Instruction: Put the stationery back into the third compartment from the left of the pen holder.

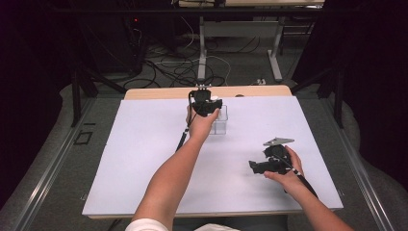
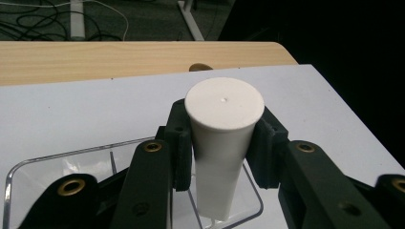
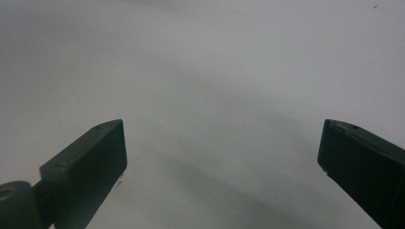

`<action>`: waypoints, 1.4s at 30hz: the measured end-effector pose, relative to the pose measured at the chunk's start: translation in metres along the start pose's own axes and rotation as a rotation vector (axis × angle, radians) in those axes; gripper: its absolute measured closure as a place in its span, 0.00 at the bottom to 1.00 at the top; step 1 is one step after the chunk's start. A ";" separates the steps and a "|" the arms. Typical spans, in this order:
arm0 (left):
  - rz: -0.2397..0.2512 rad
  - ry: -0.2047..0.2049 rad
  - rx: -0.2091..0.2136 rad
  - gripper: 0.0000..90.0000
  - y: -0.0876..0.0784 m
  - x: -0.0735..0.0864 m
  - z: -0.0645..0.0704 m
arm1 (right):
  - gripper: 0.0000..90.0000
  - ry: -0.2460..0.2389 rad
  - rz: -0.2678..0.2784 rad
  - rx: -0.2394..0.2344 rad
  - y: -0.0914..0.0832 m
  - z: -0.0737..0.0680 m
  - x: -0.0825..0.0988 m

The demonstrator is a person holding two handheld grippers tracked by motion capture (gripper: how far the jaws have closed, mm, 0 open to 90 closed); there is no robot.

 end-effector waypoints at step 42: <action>0.057 0.078 0.172 0.26 -0.077 0.004 -0.020 | 0.03 0.007 0.002 0.010 0.000 -0.001 0.000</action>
Point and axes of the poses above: each handheld gripper's, and its own axes: y roughly forward along the jaws, x roughly out of its underside, z roughly to its right, the point moved 2 cm from there along y, roughly forward along the jaws, and after that the axes turned 9 degrees about -x, right-handed, at the moved point
